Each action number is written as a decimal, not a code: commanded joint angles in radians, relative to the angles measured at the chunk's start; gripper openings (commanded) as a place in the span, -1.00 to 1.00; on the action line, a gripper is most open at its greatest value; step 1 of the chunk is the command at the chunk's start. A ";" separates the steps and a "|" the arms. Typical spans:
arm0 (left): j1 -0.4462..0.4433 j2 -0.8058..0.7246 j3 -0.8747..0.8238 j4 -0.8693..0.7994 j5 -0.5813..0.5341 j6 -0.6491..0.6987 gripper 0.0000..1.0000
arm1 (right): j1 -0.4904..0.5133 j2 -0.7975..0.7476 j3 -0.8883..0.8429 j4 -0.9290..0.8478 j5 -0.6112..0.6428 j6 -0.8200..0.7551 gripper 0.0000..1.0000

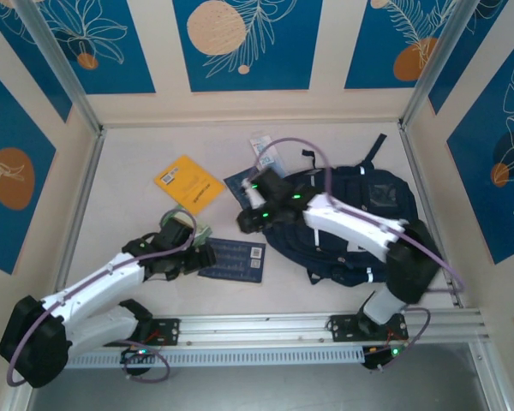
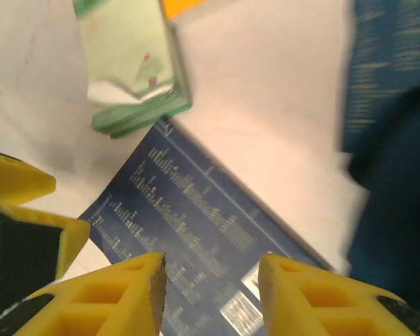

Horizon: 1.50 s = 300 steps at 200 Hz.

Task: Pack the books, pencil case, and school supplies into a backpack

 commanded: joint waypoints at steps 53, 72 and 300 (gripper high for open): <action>-0.030 0.012 -0.123 0.218 0.114 -0.054 0.19 | 0.022 0.344 0.159 -0.074 -0.005 0.001 -0.07; -0.040 0.061 -0.114 0.258 0.135 -0.046 0.15 | 0.003 0.357 0.153 -0.066 -0.018 -0.002 -0.02; 0.044 0.371 0.270 0.197 0.147 0.035 0.16 | -0.078 0.191 -0.163 0.049 -0.119 0.111 -0.04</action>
